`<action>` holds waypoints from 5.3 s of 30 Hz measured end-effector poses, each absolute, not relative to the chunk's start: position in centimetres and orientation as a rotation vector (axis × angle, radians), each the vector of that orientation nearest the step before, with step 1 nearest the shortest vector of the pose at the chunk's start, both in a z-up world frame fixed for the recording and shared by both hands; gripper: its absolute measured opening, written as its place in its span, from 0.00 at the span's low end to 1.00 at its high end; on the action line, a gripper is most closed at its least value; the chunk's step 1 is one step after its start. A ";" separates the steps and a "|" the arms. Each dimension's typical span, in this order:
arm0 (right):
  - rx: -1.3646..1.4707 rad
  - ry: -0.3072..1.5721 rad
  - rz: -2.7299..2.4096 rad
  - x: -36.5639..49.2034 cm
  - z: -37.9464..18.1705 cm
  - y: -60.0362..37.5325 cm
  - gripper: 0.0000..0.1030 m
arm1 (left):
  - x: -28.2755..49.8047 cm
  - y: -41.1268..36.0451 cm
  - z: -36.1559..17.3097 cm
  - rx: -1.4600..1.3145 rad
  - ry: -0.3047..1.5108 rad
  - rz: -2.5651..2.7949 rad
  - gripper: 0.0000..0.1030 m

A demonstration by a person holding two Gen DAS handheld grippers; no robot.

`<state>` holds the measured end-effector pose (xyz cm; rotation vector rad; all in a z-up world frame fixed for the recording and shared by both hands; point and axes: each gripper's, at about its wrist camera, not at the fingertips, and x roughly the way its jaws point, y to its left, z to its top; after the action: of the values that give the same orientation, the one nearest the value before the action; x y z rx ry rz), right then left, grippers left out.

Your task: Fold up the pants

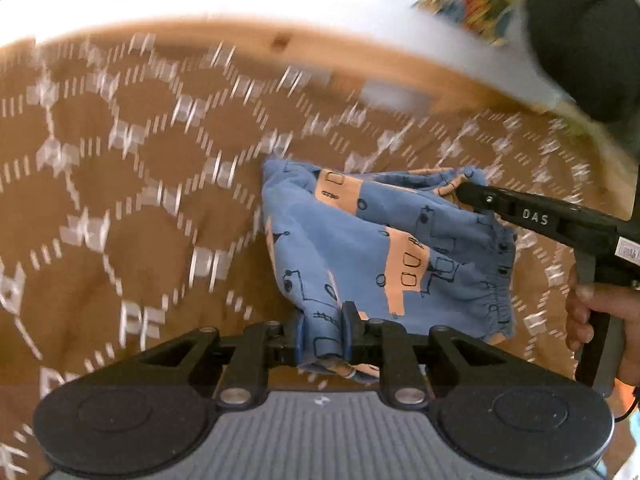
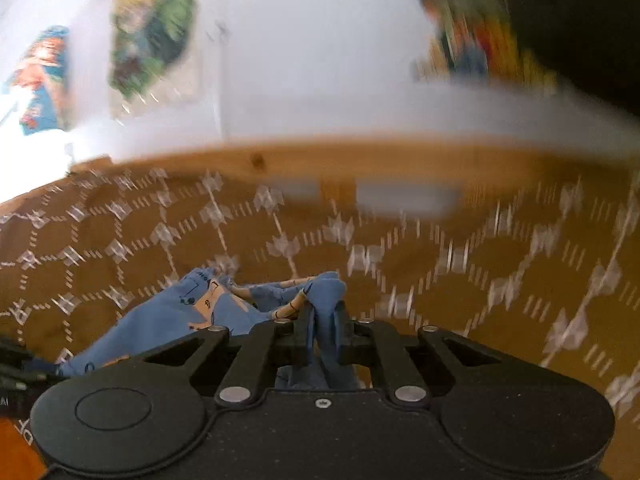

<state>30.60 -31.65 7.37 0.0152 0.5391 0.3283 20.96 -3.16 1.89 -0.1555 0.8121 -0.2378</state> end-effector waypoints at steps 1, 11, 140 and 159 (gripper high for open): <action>0.020 0.559 0.302 31.0 6.5 -31.8 0.18 | 21.3 -2.9 0.8 -0.166 0.857 -0.225 0.20; -0.057 0.376 0.287 26.2 7.3 -31.6 0.79 | 19.3 -2.1 -0.6 -0.143 0.858 -0.180 0.57; -0.021 0.471 0.137 6.6 5.2 -32.1 0.99 | 5.6 -5.6 1.0 0.003 0.622 -0.156 1.00; -0.019 0.484 0.133 6.7 4.8 -32.0 0.99 | 5.6 -5.6 1.1 0.003 0.623 -0.157 1.00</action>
<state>6.73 -32.01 4.83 -0.0185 0.4843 0.1328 5.63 -5.60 1.08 0.0029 0.6232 -0.1572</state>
